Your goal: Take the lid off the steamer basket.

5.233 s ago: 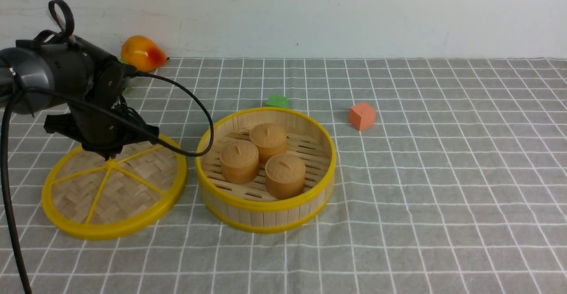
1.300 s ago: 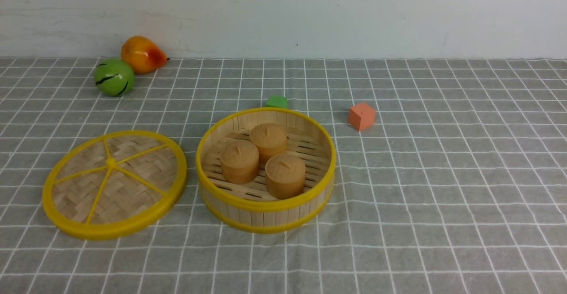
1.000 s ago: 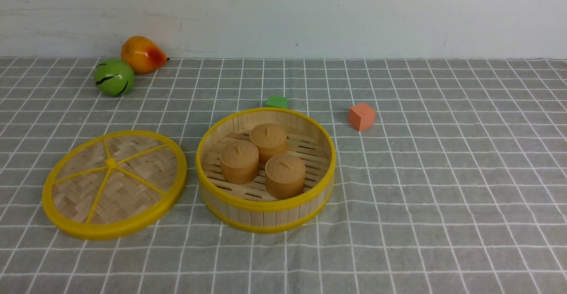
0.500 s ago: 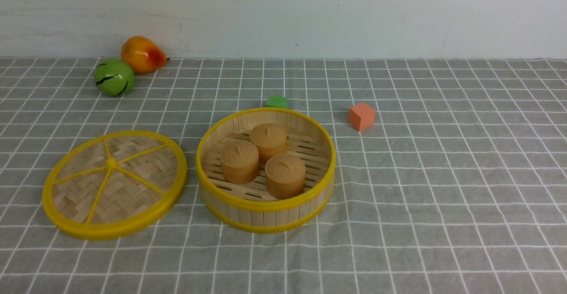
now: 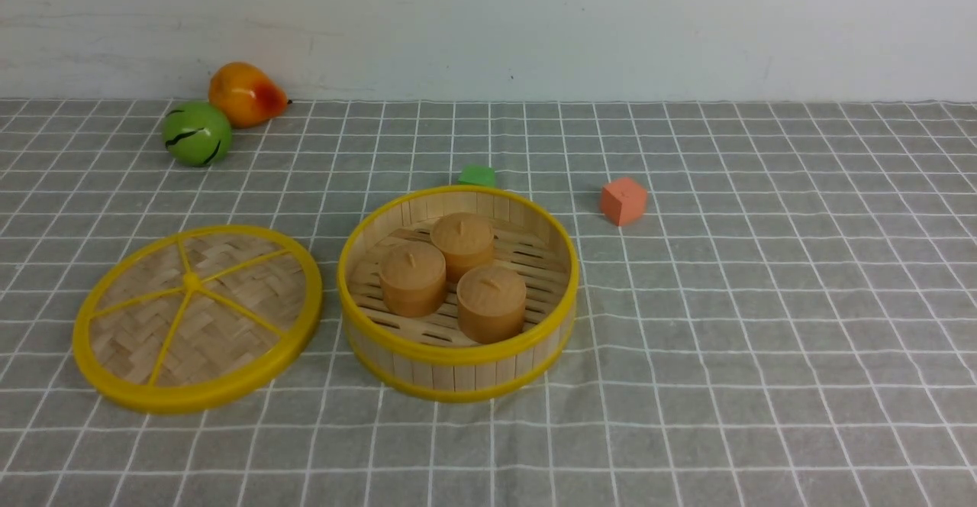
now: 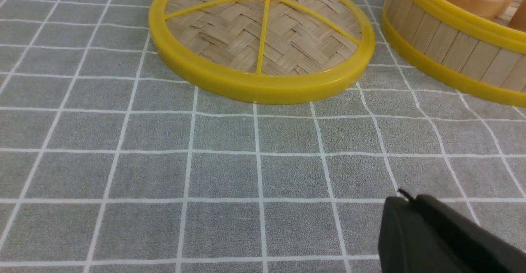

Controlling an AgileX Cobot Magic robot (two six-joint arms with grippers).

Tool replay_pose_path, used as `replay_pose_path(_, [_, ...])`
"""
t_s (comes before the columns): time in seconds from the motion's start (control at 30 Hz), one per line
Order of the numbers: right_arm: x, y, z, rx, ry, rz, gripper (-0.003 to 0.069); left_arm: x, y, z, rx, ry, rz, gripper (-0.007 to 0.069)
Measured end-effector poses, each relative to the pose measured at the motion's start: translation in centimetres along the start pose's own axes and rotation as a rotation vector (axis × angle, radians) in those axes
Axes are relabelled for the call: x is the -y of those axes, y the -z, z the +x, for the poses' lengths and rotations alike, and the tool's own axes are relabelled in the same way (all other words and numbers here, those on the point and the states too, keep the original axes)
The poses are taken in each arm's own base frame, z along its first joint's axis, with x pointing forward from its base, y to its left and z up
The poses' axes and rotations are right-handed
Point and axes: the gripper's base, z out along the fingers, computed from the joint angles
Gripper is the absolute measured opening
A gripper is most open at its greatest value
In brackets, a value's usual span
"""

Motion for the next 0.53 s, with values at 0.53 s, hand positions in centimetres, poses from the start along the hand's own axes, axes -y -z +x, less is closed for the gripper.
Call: replay_pose_path(0.53, [0.00, 0.00, 0.00, 0.000, 0.000, 0.000, 0.0242, 0.00, 0.00, 0.00, -0.001, 0.000, 0.000, 0.0024])
